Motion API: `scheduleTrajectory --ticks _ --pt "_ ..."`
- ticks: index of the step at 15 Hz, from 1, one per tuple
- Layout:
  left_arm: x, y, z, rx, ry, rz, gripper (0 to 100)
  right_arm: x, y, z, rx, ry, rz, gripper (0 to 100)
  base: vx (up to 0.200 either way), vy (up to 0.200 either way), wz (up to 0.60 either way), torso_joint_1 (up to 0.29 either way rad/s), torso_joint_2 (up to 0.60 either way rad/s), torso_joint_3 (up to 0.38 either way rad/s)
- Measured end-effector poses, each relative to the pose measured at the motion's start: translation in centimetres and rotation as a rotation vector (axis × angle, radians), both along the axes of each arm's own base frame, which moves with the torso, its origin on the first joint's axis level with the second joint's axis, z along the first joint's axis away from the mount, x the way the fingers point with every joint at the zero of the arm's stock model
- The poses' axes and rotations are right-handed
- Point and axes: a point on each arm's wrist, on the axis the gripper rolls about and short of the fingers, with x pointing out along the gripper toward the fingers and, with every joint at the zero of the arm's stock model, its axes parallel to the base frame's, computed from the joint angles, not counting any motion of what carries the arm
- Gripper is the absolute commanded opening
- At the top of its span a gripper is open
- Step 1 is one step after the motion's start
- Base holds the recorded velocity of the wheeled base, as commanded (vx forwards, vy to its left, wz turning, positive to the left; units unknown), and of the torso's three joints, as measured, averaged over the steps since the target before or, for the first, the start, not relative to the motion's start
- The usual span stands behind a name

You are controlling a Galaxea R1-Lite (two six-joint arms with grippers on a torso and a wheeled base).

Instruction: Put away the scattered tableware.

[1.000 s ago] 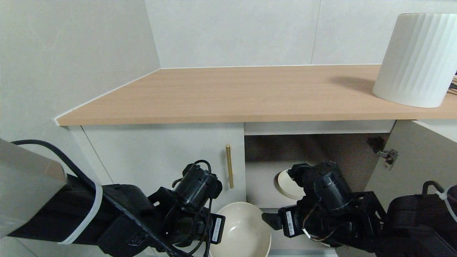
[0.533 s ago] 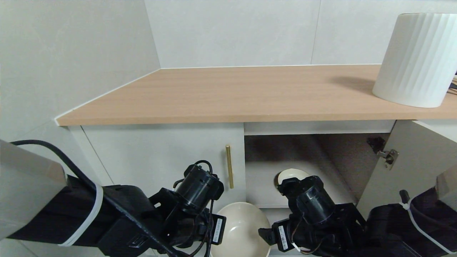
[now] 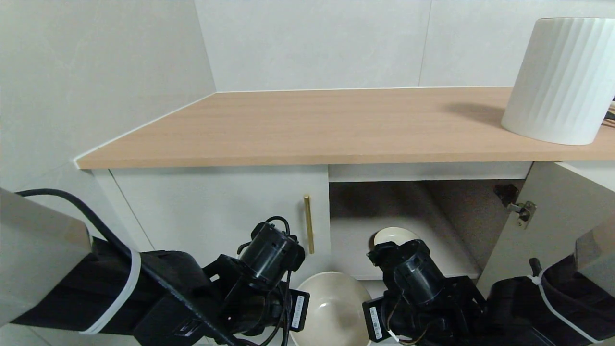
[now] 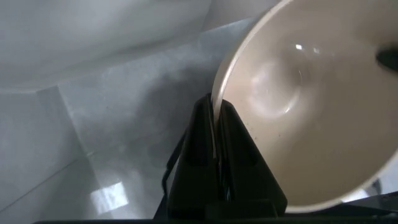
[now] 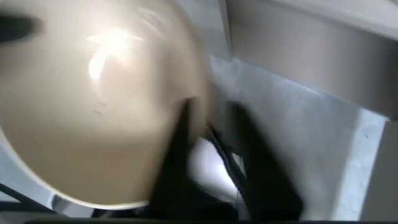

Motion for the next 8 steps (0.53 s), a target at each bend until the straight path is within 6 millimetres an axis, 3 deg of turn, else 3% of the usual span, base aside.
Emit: scheduleTrajectory --ticks 8 --pt "-0.04 0.12 -0.08 0.014 -0.001 0.005 0 0.10 -0.09 -0.31 -0.014 0.007 -0.008 0 0.000 0.000 0.00 0.000 0.00 0.000"
